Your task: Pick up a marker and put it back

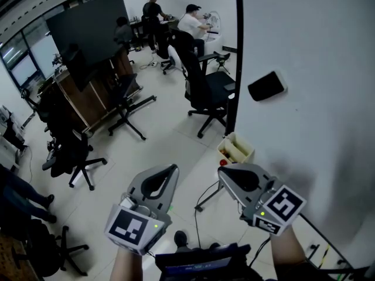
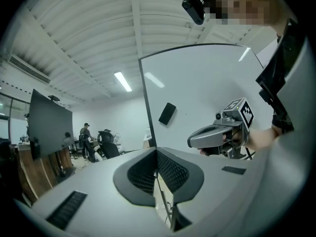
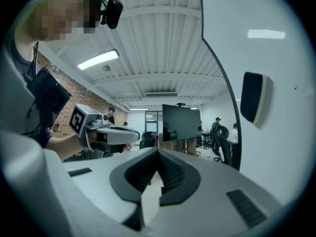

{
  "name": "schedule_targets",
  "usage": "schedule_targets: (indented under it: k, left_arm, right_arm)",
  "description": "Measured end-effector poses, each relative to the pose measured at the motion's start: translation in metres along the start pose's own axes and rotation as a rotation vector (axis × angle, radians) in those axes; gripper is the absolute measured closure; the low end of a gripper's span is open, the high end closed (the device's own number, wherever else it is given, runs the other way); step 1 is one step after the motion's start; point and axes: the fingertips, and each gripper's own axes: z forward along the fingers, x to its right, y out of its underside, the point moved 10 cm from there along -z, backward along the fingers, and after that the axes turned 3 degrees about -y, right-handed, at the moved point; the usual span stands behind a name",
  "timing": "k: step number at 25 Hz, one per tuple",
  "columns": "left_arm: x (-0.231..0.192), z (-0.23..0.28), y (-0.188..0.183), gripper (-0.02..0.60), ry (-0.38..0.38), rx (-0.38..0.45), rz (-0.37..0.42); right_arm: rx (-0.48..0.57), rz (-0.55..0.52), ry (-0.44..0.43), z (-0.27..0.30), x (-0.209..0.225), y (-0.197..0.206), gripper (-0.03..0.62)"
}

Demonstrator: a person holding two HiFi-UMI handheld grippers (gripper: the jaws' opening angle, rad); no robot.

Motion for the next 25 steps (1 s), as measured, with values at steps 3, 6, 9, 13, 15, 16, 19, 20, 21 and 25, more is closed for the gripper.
schedule_targets:
  k: [3, 6, 9, 13, 15, 16, 19, 20, 21, 25]
  left_arm:
    - [0.001, -0.019, 0.004, 0.583, -0.05, -0.013, -0.008]
    - [0.0, -0.038, 0.011, 0.583, -0.085, -0.021, -0.018]
    - [-0.001, -0.06, 0.018, 0.583, -0.105, -0.025, -0.033]
    - [-0.012, -0.102, 0.028, 0.583, -0.119, -0.023, -0.049]
    - [-0.016, -0.127, 0.036, 0.583, -0.133, -0.015, -0.049]
    - [-0.018, -0.141, 0.039, 0.583, -0.142, -0.005, -0.049]
    - [-0.025, -0.188, 0.048, 0.583, -0.163, 0.022, -0.066]
    - [-0.029, -0.203, 0.051, 0.583, -0.168, 0.029, -0.076]
    - [-0.032, -0.217, 0.054, 0.583, -0.171, 0.036, -0.086]
    - [-0.044, -0.264, 0.066, 0.583, -0.164, 0.063, -0.098]
  right_arm:
    - [-0.005, 0.001, -0.041, 0.003, -0.009, 0.002, 0.582]
    - [0.0, 0.005, -0.07, 0.01, -0.021, 0.002, 0.582]
    - [-0.003, 0.009, -0.09, 0.016, -0.039, 0.003, 0.582]
    - [-0.022, 0.008, -0.102, 0.034, -0.078, 0.002, 0.582]
    - [-0.029, 0.0, -0.109, 0.044, -0.1, 0.004, 0.582]
    - [-0.032, -0.006, -0.116, 0.049, -0.112, 0.004, 0.582]
    - [-0.055, -0.043, -0.138, 0.066, -0.156, 0.003, 0.582]
    - [-0.063, -0.062, -0.141, 0.072, -0.172, 0.001, 0.582]
    - [-0.069, -0.082, -0.14, 0.077, -0.186, -0.001, 0.582]
    - [-0.086, -0.126, -0.122, 0.089, -0.238, -0.007, 0.582]
